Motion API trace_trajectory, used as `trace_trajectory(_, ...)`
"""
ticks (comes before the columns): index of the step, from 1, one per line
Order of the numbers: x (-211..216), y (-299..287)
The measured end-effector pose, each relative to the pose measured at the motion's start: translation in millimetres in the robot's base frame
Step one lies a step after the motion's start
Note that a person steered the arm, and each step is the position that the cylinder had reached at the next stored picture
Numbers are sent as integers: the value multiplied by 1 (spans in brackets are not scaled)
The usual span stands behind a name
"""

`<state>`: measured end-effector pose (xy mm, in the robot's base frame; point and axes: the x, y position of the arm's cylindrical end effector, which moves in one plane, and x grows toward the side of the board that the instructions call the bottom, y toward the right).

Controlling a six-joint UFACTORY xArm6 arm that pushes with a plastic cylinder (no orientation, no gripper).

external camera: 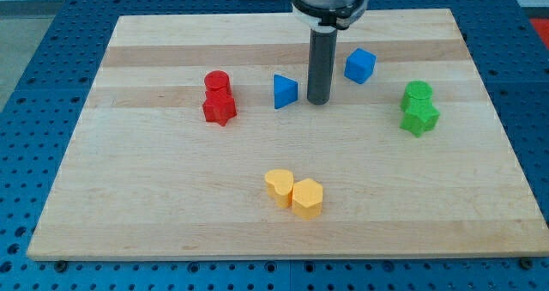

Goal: Place the triangle right to the red circle

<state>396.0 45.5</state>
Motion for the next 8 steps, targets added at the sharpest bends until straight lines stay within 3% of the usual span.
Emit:
trace_trajectory(5, -3, -52)
trace_trajectory(8, -21, -16)
